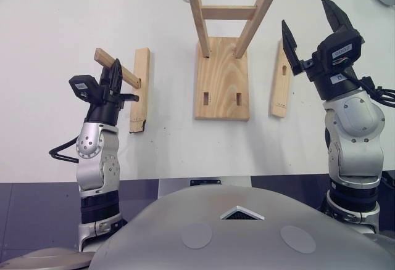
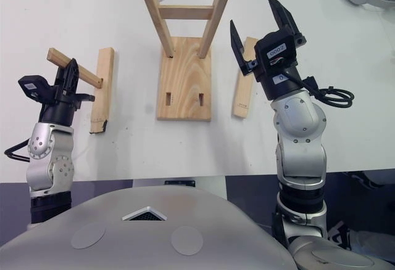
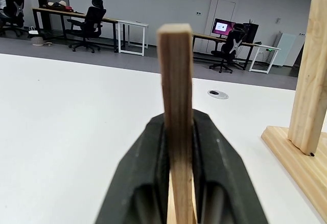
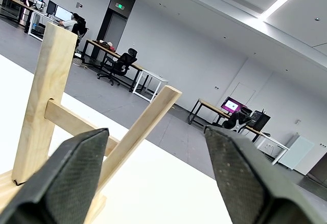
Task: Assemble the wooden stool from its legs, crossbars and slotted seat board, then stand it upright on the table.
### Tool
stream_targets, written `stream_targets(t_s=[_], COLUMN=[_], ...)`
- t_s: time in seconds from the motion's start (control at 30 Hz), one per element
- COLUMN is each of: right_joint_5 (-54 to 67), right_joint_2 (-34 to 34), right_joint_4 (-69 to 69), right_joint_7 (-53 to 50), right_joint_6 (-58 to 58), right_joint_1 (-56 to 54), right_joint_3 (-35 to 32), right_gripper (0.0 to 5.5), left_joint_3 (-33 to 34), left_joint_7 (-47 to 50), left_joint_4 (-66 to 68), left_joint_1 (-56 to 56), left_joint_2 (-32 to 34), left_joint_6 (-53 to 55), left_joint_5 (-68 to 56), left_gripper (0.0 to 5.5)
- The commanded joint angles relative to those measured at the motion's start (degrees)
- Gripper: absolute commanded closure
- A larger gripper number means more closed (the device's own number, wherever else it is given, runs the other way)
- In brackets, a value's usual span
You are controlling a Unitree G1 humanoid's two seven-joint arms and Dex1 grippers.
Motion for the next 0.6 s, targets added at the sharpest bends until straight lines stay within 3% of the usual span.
stream_targets(t_s=[0.03,0.6], right_joint_5=[0.07,-0.35], right_joint_2=[0.31,0.6], right_joint_4=[0.05,-0.38], right_joint_7=[0.38,0.34], right_joint_6=[0.17,0.11], right_joint_1=[0.01,1.55], right_joint_3=[0.46,0.8], right_gripper=[2.05,2.05], left_joint_3=[0.39,0.63], left_joint_7=[1.4,3.28], left_joint_4=[-2.96,-3.89], left_joint_1=[-1.16,-0.27], left_joint_2=[-0.67,-3.1], left_joint_6=[2.26,4.53], left_joint_5=[-0.19,0.96], left_gripper=[5.1,5.1])
